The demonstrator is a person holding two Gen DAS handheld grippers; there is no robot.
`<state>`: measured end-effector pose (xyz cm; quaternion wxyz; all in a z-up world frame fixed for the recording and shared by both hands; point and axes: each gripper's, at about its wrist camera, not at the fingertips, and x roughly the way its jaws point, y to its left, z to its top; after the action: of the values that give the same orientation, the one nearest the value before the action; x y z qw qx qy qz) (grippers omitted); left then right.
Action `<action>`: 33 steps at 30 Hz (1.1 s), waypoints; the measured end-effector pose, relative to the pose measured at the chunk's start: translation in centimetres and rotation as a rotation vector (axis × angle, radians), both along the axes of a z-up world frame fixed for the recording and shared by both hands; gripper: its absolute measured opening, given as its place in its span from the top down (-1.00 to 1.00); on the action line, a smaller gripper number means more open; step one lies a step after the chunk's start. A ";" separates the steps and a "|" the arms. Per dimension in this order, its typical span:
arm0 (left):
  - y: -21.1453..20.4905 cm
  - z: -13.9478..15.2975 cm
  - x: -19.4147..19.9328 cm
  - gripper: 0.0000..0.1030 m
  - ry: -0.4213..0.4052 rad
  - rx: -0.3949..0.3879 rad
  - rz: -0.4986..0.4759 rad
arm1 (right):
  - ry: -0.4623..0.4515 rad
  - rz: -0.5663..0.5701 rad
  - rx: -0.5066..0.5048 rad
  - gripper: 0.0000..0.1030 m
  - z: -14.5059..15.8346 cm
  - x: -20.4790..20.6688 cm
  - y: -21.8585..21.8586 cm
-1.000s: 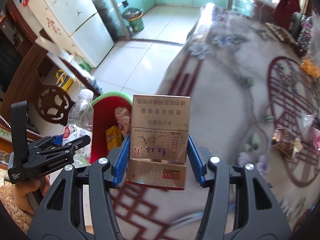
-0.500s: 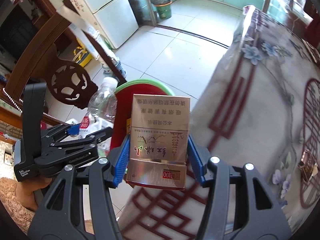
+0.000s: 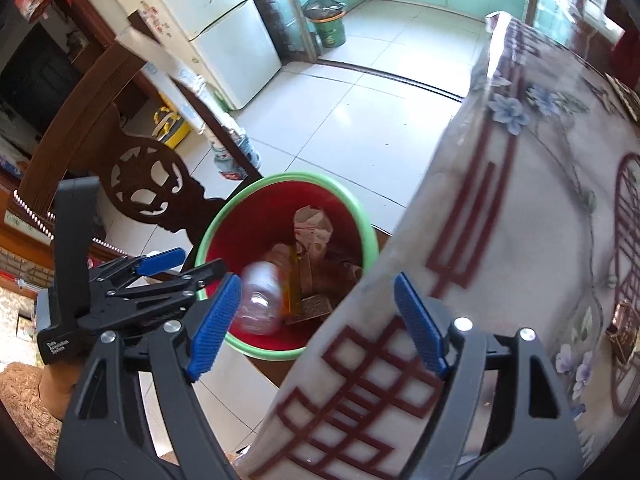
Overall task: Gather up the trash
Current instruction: 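Carry water bottle and cigarette box over the red bucket and open both tools, then move both open tools from the bucket back over the table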
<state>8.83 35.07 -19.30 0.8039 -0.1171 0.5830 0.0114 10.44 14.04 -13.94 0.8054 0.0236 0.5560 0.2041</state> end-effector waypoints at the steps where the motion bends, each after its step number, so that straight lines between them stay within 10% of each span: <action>1: 0.0 0.0 0.0 -0.19 -0.001 -0.004 -0.001 | 0.001 -0.011 -0.001 -0.49 0.0 0.1 -0.2; 17: -7.6 2.1 1.4 -0.19 -0.049 -0.039 -0.189 | -0.004 -0.319 -0.049 -0.49 -0.3 -2.3 -13.0; 33: -22.6 2.6 -0.3 -0.20 -0.021 -0.066 -0.304 | -0.007 -0.670 -0.087 -0.50 -1.2 -5.2 -37.8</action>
<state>8.50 12.51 -16.67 0.7981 -0.0543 0.5857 -0.1308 5.23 -23.77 -15.14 0.8298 0.1700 0.5228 -0.0958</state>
